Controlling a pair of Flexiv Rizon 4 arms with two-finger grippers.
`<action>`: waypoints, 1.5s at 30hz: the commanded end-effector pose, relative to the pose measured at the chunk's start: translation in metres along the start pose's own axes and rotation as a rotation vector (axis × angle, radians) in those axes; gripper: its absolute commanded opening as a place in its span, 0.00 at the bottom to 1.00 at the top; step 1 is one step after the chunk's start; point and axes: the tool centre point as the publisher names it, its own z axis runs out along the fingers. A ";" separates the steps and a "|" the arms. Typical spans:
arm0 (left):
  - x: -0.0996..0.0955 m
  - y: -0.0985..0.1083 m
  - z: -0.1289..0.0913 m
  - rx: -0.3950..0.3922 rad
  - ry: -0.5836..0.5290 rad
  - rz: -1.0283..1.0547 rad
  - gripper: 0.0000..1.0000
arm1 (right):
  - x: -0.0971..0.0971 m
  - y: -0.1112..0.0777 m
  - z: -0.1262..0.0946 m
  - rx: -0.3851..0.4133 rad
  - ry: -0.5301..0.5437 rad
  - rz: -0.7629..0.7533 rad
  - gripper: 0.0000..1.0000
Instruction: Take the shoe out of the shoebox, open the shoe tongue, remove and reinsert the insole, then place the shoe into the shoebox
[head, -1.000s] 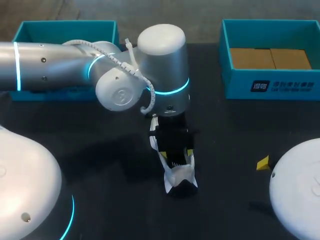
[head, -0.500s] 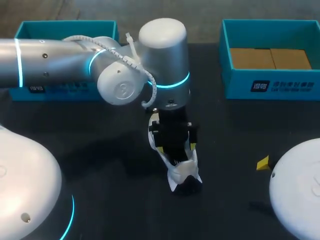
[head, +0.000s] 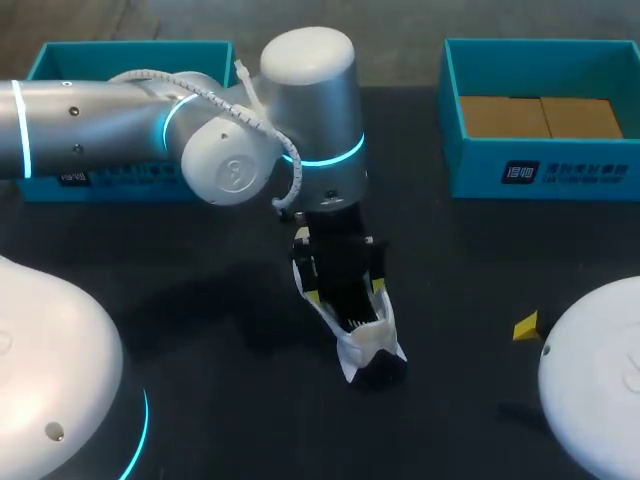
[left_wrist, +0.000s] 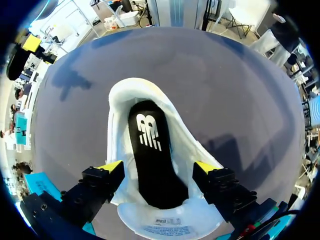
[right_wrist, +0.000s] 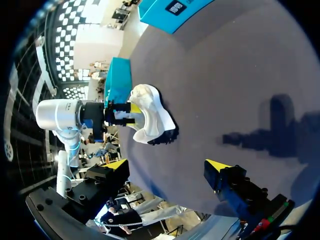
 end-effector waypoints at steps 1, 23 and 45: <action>0.001 0.003 0.000 0.011 0.002 -0.018 0.92 | 0.001 -0.002 -0.001 -0.005 -0.002 0.000 1.00; 0.003 0.015 -0.009 0.044 -0.009 -0.035 0.97 | 0.001 -0.002 -0.001 -0.005 -0.002 0.000 1.00; 0.009 0.011 -0.055 0.023 -0.089 -0.011 0.97 | 0.001 -0.002 -0.001 -0.005 -0.002 0.000 1.00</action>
